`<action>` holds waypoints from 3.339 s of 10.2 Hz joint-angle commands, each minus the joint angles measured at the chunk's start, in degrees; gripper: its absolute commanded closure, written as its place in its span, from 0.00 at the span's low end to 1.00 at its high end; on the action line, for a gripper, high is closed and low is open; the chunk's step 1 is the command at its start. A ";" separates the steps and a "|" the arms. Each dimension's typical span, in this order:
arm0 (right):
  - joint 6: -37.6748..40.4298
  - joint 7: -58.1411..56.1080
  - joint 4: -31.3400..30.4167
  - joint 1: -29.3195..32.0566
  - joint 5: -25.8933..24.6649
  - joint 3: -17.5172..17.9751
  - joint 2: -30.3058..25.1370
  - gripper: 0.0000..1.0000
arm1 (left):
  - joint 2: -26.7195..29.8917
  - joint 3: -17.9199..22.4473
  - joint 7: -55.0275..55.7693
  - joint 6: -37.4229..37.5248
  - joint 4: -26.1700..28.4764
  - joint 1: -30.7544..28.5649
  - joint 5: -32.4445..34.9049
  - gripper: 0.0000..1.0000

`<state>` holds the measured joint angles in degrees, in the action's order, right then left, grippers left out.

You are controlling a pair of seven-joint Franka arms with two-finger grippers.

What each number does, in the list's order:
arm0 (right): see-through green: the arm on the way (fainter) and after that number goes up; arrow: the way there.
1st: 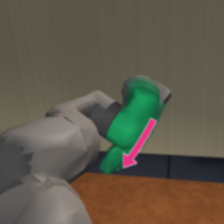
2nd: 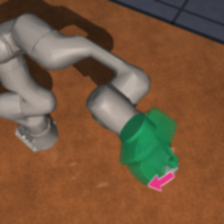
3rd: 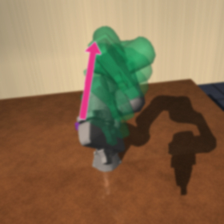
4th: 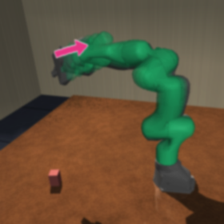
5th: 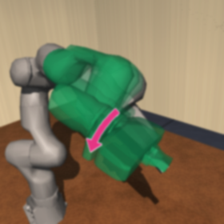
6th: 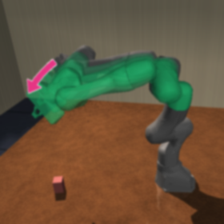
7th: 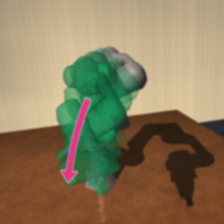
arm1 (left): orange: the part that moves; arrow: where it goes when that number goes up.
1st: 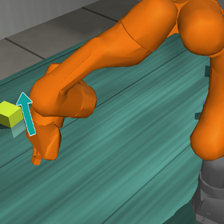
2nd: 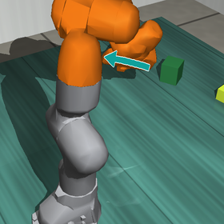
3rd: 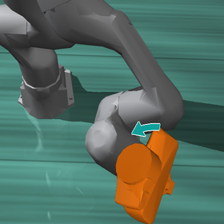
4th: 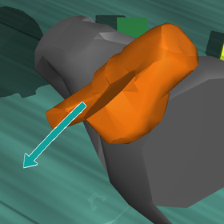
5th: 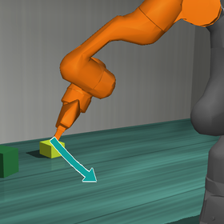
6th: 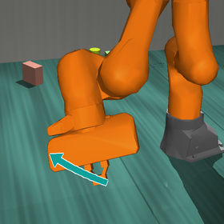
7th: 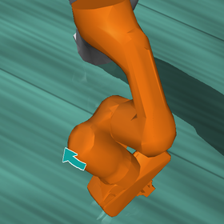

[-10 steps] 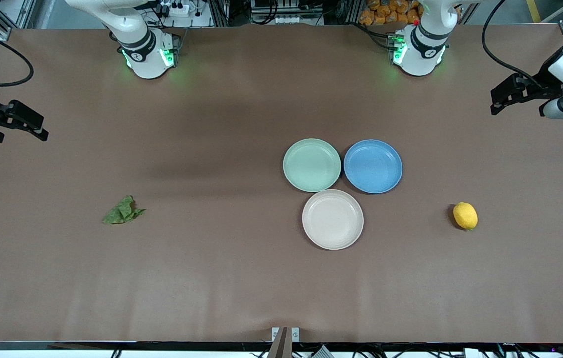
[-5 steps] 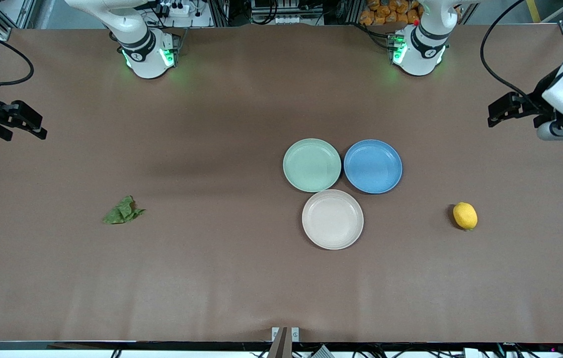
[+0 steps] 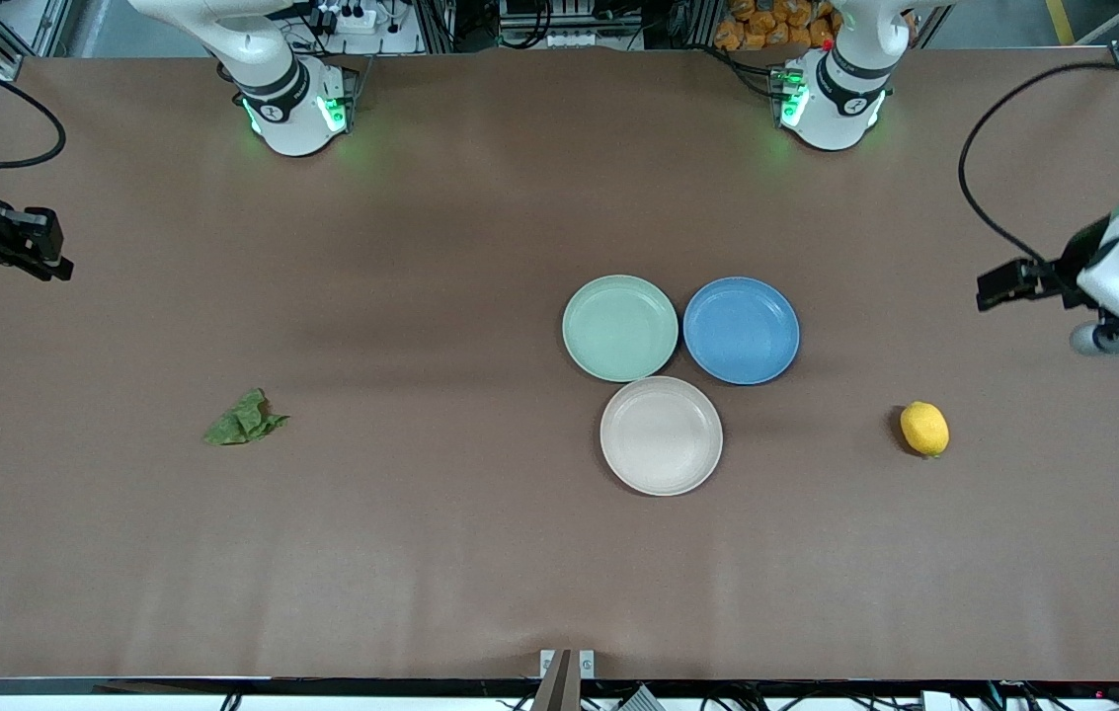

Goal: Place lemon and lettuce in plates
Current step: 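Move the left gripper toward the yellow lemon, then lower the left gripper onto the lemon while the right gripper reaches the lettuce, then close the left gripper on the lemon while the right gripper grasps the lettuce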

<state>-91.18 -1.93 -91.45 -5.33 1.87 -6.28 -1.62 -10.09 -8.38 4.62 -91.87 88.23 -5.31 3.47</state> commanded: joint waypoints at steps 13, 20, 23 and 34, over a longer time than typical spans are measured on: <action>-19.42 -0.53 -19.08 0.85 0.06 -0.14 3.45 0.42 | -22.16 0.29 5.57 -29.95 7.22 -4.61 3.65 0.00; -38.17 -0.44 -21.84 0.41 0.15 -0.14 20.93 0.22 | -26.38 0.21 8.02 -33.46 7.48 -6.20 3.65 0.00; -46.96 -0.44 -21.75 0.49 0.50 -0.14 27.18 0.23 | -27.87 0.21 8.91 -34.25 7.48 -5.67 3.65 0.00; -56.57 -0.62 -21.31 0.76 0.94 0.04 34.50 1.00 | -27.80 -0.23 10.85 -34.25 6.08 -5.50 2.51 1.00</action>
<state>-148.01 -1.93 -113.25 -5.03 2.17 -6.18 32.87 -39.21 -8.01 13.59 -125.99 95.11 -10.81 5.61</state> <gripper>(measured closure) 0.780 0.335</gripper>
